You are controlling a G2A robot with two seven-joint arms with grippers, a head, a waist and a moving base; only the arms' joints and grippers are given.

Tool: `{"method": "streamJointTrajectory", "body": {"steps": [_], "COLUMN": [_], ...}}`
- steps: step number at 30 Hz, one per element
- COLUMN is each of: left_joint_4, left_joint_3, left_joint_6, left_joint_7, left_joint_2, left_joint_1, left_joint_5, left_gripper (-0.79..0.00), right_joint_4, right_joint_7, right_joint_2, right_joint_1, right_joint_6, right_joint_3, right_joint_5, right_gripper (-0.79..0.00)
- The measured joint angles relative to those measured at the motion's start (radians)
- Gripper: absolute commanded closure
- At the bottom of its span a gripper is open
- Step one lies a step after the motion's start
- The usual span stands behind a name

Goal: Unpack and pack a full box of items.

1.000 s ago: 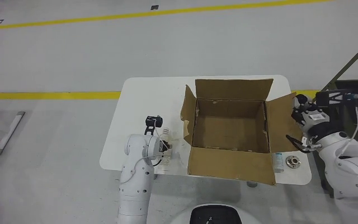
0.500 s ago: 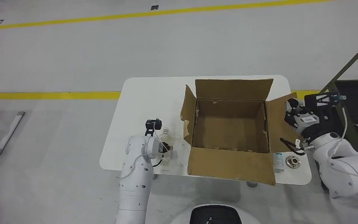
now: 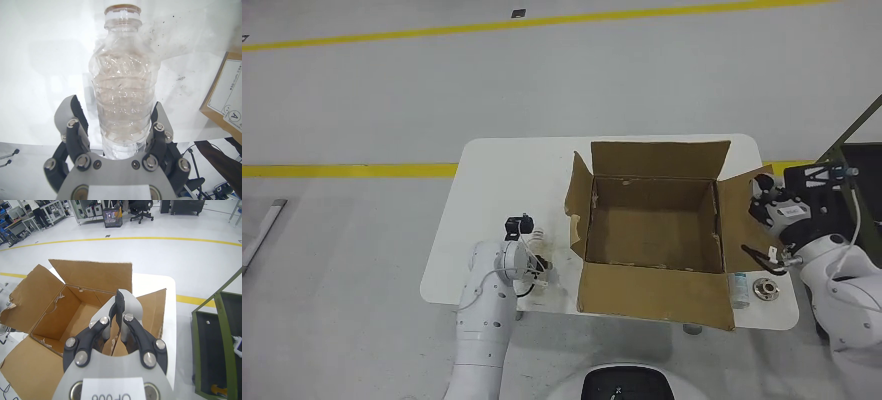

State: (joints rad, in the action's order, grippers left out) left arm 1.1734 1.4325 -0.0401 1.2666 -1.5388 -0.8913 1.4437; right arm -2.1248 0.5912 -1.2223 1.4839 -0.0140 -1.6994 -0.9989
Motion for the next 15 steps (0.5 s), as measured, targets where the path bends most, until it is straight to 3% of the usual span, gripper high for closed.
{"method": "streamJointTrajectory", "body": {"steps": [2, 10, 15], "left_joint_4": [-0.007, -0.036, -0.009], "left_joint_3": [-0.001, -0.009, -0.009], "left_joint_6": [0.002, 0.004, -0.003], "left_joint_7": [0.001, 0.003, 0.01], "left_joint_2": [0.002, 0.008, 0.013], "left_joint_1": [0.002, 0.021, 0.023], "left_joint_5": [-0.003, -0.017, -0.023], "left_gripper": [0.0, 0.0, 0.0], "right_joint_4": [0.001, 0.004, 0.005], "right_joint_7": [0.001, 0.005, 0.008], "right_joint_2": [0.001, 0.003, 0.004], "right_joint_1": [-0.003, -0.012, -0.017], "right_joint_6": [0.0, -0.006, -0.011], "right_joint_3": [0.002, 0.007, 0.011], "right_joint_5": [0.0, -0.003, -0.001], "right_gripper": [0.0, 0.0, 0.0]}}
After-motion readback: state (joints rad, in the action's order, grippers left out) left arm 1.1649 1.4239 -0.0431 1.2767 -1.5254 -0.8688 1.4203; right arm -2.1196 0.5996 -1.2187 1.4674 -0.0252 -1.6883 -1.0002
